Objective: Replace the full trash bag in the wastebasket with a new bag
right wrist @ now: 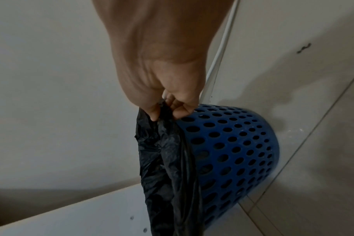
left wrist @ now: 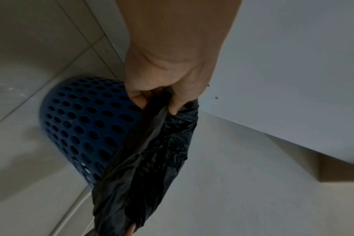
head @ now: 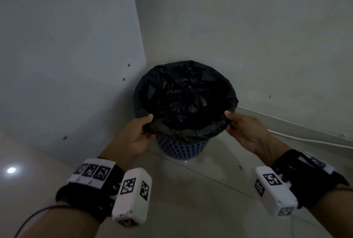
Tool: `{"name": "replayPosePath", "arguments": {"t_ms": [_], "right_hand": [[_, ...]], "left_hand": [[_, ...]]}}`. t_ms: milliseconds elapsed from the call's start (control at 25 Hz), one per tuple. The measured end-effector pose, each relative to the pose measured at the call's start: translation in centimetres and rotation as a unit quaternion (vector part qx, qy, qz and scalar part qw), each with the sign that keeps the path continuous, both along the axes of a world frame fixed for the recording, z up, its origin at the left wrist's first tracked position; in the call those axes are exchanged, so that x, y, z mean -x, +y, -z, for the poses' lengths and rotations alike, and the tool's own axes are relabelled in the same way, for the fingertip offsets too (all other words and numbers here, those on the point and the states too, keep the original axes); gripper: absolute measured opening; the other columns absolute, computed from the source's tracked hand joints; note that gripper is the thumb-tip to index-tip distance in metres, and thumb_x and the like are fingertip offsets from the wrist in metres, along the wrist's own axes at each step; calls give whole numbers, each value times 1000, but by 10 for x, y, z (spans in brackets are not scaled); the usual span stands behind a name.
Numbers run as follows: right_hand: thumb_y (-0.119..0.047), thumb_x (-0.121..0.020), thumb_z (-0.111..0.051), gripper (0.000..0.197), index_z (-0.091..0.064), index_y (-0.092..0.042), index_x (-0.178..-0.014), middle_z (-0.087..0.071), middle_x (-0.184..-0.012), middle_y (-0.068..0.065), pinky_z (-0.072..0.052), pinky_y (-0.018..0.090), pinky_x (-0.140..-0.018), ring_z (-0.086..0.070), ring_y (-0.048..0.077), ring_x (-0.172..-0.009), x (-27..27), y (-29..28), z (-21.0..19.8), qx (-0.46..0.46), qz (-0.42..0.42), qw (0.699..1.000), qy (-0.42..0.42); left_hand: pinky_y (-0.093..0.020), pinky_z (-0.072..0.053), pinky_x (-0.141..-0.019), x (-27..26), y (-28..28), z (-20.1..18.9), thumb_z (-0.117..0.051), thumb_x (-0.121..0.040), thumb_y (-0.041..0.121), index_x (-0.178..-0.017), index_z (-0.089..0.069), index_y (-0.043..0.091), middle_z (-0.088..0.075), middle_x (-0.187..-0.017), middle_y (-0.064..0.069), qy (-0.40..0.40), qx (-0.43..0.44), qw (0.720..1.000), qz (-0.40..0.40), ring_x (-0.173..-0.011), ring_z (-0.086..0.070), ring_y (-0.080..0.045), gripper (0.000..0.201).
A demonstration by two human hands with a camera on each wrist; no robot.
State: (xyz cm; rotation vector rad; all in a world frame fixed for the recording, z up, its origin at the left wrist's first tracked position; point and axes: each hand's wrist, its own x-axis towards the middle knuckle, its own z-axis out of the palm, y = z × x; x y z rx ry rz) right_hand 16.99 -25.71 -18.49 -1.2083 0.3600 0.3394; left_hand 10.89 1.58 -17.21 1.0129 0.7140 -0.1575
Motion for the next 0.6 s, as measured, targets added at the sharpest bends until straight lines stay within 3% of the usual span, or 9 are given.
{"name": "replayPosePath", "arguments": {"t_ms": [80,160,240,280,360,440,520,600], "right_hand": [[-5,-95,-52,16,-67,-9,-101,-75,-90,-1,-54,17,-60,-69,9,-75,-4,5,-5,-19,8,1000,18],[-4,-96,-52,19,-62,0,-111,-73,-96,8,-57,21,-62,-71,14,-76,-9,15,-9,-28,48,998,19],[-4,-93,-59,25,-56,5,-116,-69,-98,16,-58,25,-62,-70,18,-75,-16,26,-12,-11,124,992,23],[-5,-91,-63,22,-56,3,-110,-69,-92,15,-59,27,-62,-69,17,-71,-17,34,-14,14,158,987,24],[-6,-89,-66,10,-57,-5,-91,-66,-78,9,-59,31,-65,-65,18,-69,-22,45,-26,73,186,980,18],[-9,-86,-69,14,-58,-14,-80,-65,-74,8,-58,41,-75,-63,22,-71,-32,50,-32,143,180,973,13],[-14,-84,-72,15,-60,-18,-76,-67,-74,7,-57,51,-81,-64,24,-73,-39,48,-39,195,157,968,4],[-26,-85,-71,13,-65,-15,-87,-71,-88,11,-55,51,-86,-66,24,-80,-44,45,-43,245,100,964,11]], "left_hand": [[-30,-46,-78,2,-2,-3,-54,-97,11,-111,-61,6,-64,-104,-7,-4,28,1000,-13,-92,-58,-21,17],[-34,-49,-85,4,-4,-8,-51,-98,11,-125,-56,4,-62,-119,-11,0,60,998,-23,-103,-59,-25,28],[-35,-50,-82,2,-5,-16,-48,-99,12,-139,-46,3,-55,-133,-14,19,79,996,-35,-108,-58,-26,40],[-34,-50,-78,2,-4,-17,-48,-99,12,-140,-44,4,-54,-136,-14,23,83,995,-43,-105,-59,-24,42],[-30,-51,-74,-1,-4,-21,-51,-98,13,-138,-48,8,-57,-133,-11,50,71,995,-55,-98,-62,-21,40],[-34,-53,-77,-10,-4,-29,-56,-96,15,-132,-53,10,-59,-130,-11,71,42,995,-58,-98,-63,-24,37],[-40,-50,-89,-14,-3,-38,-59,-95,21,-130,-53,8,-62,-124,-11,94,32,994,-42,-101,-61,-27,38],[-42,-46,-98,-9,0,-48,-59,-95,27,-127,-51,12,-61,-114,-9,129,4,992,-19,-101,-61,-27,36]]}}
